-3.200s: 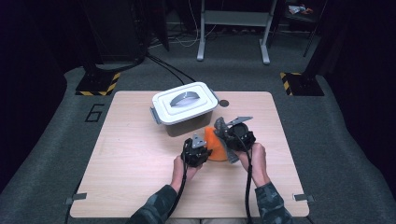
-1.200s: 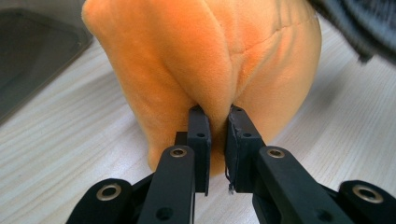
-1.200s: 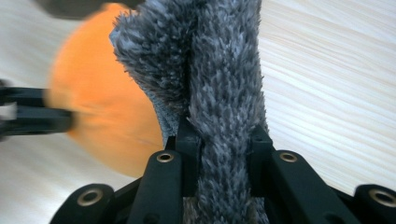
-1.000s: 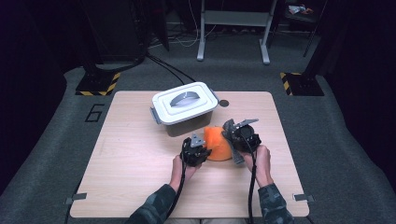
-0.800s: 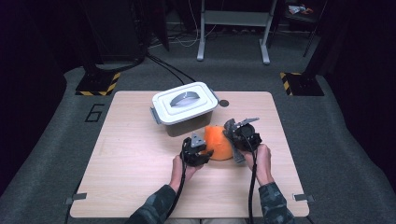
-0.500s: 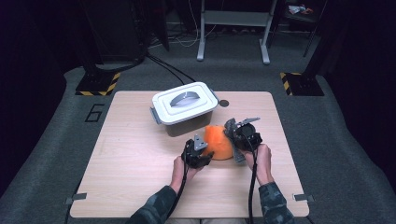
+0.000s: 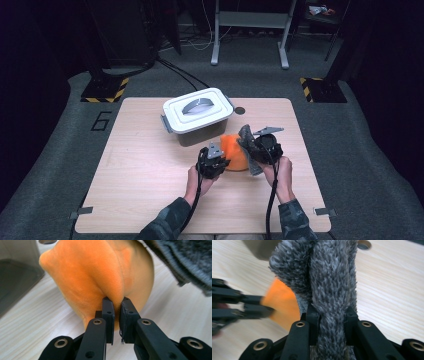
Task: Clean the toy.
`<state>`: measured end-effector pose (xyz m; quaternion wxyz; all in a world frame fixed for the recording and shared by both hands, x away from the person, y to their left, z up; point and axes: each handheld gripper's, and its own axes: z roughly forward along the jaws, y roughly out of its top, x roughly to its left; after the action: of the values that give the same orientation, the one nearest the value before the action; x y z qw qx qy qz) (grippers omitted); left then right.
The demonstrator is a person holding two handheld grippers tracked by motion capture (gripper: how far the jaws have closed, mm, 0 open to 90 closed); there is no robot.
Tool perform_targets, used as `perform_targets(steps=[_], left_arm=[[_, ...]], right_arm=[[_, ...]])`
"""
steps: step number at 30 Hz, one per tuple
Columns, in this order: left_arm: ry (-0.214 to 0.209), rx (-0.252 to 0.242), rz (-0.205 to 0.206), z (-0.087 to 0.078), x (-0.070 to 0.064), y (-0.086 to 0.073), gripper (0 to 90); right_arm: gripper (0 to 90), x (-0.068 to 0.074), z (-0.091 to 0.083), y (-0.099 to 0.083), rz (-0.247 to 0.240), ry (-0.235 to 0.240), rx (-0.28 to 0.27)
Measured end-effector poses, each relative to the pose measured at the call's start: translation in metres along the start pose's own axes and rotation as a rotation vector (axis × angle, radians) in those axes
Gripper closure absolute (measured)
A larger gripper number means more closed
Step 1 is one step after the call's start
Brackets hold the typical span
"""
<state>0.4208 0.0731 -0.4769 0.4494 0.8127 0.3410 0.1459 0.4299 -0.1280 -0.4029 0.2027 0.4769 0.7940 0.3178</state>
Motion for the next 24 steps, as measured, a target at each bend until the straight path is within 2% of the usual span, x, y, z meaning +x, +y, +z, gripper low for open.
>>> perform_targets(steps=[3,5,9,13,15,24], left_arm=[[-0.02,-0.005,0.01,-0.002,-0.005,0.003,83.5],[-0.024,-0.003,0.01,-0.002,-0.007,0.004,83.5],[-0.015,0.004,0.01,0.002,-0.005,0.001,83.4],[-0.012,0.007,0.003,0.003,-0.002,-0.002,83.3],[-0.013,0.006,-0.001,0.003,-0.001,-0.003,83.3],[-0.019,0.006,-0.011,0.004,0.0,-0.006,82.6]], right_arm=[[73.2,0.009,-0.001,0.005,-0.03,0.023,-0.011],[73.0,0.015,0.004,0.006,-0.038,0.029,0.001],[73.5,0.021,0.02,0.004,-0.064,-0.001,0.031],[74.2,0.019,0.025,0.002,-0.062,-0.015,0.033],[74.4,0.017,0.027,0.002,-0.071,-0.045,0.041],[74.4,-0.005,0.03,-0.006,-0.007,-0.064,0.055]])
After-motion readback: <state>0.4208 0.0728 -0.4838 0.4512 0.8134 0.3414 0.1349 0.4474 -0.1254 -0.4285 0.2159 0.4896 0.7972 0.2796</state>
